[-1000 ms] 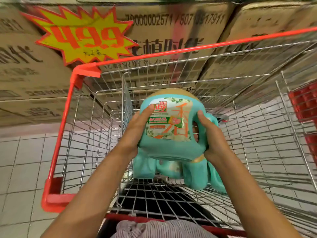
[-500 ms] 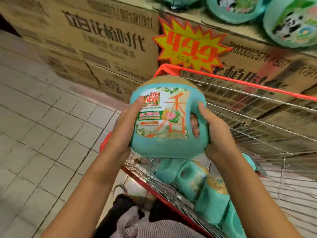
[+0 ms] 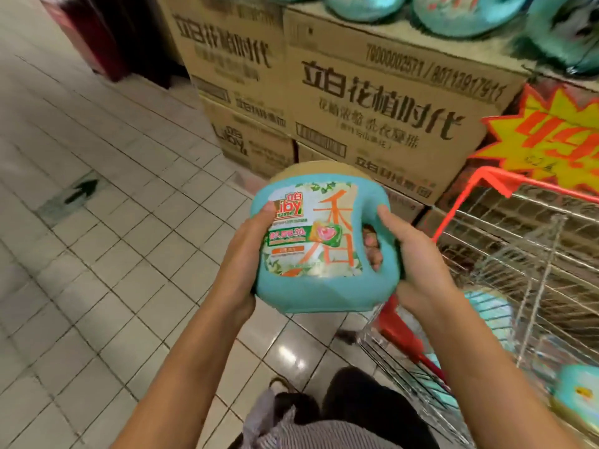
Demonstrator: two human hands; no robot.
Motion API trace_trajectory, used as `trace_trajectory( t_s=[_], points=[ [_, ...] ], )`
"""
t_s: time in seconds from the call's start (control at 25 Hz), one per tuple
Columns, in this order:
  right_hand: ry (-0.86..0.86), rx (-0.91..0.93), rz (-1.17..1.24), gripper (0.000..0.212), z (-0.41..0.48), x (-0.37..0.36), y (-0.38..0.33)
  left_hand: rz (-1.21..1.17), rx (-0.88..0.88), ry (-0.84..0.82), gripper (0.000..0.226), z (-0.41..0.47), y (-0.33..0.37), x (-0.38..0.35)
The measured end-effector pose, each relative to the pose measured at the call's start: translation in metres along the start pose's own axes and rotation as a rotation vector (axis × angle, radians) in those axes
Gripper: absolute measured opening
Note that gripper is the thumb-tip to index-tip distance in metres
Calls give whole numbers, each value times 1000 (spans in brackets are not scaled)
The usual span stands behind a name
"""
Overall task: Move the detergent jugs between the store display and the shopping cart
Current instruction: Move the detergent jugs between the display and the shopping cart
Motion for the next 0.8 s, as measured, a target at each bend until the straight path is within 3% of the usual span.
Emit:
trace_trajectory(
  t_s=[0.36, 0.8],
  points=[
    [81, 35, -61, 34, 70, -98, 0, -76, 16, -43, 41, 88, 61, 74],
    [90, 261, 20, 38, 178, -213, -130, -4, -182, -176, 61, 243, 234, 58]
  ],
)
Point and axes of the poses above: each hand's wrist, its own z-axis towards the middle knuckle, its own x-axis out of the back of the hand, y = z × x, the point moved 8 cm from there along z, towards the middle knuckle, and after that the axes turned 3 degrees about y, right-handed, at the moved point
